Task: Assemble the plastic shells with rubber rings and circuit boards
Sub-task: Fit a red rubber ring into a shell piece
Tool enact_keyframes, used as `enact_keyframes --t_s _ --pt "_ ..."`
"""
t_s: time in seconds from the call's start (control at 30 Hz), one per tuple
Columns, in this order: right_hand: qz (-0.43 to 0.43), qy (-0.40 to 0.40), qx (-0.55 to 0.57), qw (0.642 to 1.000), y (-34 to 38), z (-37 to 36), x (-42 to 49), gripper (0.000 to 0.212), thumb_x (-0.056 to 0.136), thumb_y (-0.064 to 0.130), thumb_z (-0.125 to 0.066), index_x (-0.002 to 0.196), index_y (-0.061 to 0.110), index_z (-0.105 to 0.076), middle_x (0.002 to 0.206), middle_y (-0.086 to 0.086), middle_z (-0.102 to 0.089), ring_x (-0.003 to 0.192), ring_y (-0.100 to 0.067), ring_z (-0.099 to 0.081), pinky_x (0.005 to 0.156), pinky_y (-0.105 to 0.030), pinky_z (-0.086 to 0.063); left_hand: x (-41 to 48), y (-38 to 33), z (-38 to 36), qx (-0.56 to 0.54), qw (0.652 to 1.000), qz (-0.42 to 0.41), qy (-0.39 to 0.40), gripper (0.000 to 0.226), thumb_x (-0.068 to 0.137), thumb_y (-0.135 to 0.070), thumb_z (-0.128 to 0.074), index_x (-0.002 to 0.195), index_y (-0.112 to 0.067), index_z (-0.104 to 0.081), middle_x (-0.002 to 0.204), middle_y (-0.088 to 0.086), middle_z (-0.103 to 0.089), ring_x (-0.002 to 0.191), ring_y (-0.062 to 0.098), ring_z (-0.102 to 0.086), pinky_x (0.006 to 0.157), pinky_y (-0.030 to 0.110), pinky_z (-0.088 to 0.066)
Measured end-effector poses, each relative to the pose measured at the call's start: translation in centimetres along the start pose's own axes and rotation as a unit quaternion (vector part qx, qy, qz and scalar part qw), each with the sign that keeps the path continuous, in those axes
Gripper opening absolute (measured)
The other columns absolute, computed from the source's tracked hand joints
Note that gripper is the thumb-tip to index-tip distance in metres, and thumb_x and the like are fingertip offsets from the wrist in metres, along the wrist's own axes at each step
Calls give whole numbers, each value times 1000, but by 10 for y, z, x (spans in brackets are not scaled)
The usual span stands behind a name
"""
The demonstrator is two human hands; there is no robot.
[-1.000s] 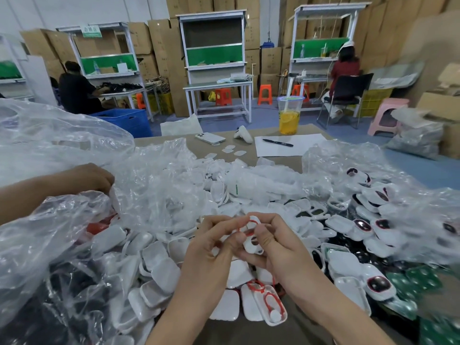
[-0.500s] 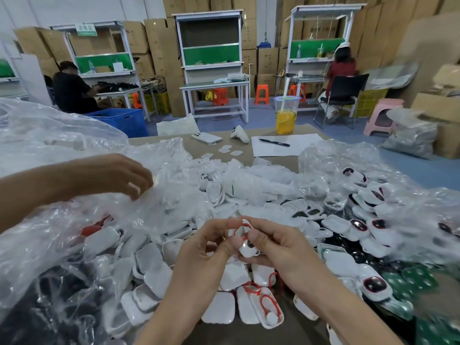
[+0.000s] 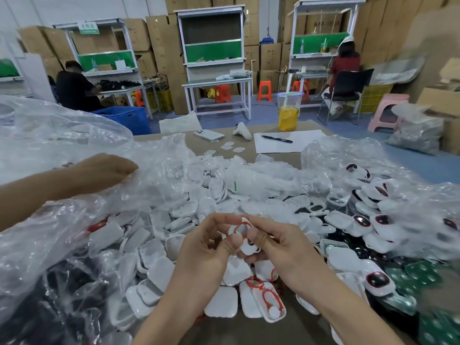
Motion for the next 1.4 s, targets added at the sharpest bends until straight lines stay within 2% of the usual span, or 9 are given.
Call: enact_keyframes --t_s 0.07,0.23,0.4,0.5,0.83,0.93,1.1,1.2,1.4 --pt "-4 5 3 1000 -1 0 0 26 97 27 -58 117 32 -73 106 9 -75 96 -11 -72 74 -23 -59 -1 -1 1 -6 1000 -2 -1 25 87 -22 -73 91 -46 -71 84 -3 -71 82 26 -65 77 36 -56" --pt "6 10 14 1000 2 -3 0 24 90 34 -59 106 45 -74 108 13 -74 98 -11 -72 73 -24 -59 0 -5 0 -16 1000 1 6 26 88 -19 -72 86 -44 -70 89 1 -72 74 13 -63 76 33 -54" --pt "14 10 10 1000 1 -5 0 24 91 33 -59 105 46 -74 109 15 -74 99 -10 -71 73 -23 -59 -1 -7 1 -27 1000 0 15 34 91 -5 -68 86 -38 -69 95 11 -70 73 15 -62 74 33 -55" --pt "16 7 10 1000 0 -4 0 24 90 33 -60 107 45 -73 110 15 -74 99 -9 -71 73 -23 -59 0 -6 0 -27 999 -2 19 36 92 -3 -67 87 -39 -69 94 9 -71 70 12 -59 70 25 -54" --pt "37 15 -3 999 1 -7 2 24 91 36 -59 103 53 -73 109 15 -74 100 -9 -71 75 -23 -59 1 -4 -1 -38 999 -12 17 44 93 -1 -66 84 -44 -68 88 0 -71 70 5 -63 65 17 -52" --pt "38 15 -28 999 -1 -5 2 22 95 38 -60 107 53 -72 111 14 -73 104 -10 -70 82 -30 -59 1 -2 -1 -33 999 -6 15 47 94 1 -63 85 -45 -67 89 -2 -72 71 4 -64 67 18 -54" --pt "27 6 -63 998 -8 -3 3 23 96 35 -61 114 46 -70 110 15 -74 106 -9 -69 94 -42 -56 2 1 0 -27 1000 0 7 42 95 -1 -64 87 -42 -66 87 -6 -73 70 3 -64 66 16 -53" --pt "25 0 -72 997 -8 -2 3 23 98 30 -63 112 46 -69 107 17 -74 103 -6 -70 94 -42 -56 2 1 0 -40 999 0 -2 29 93 1 -64 93 -28 -64 84 -7 -73 67 2 -64 61 13 -51" --pt "6 -8 -77 997 -11 0 3 25 98 21 -64 116 37 -72 105 13 -75 100 -10 -71 93 -44 -56 1 1 0 -49 999 -3 -15 26 92 3 -65 95 -23 -63 81 -7 -72 66 2 -63 59 11 -51"
Point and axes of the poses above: each hand's wrist, its own x-axis towards the middle knuckle, its own z-axis out of the back of the hand, y = z × x, the point moved 6 cm from there along x, towards the middle knuckle
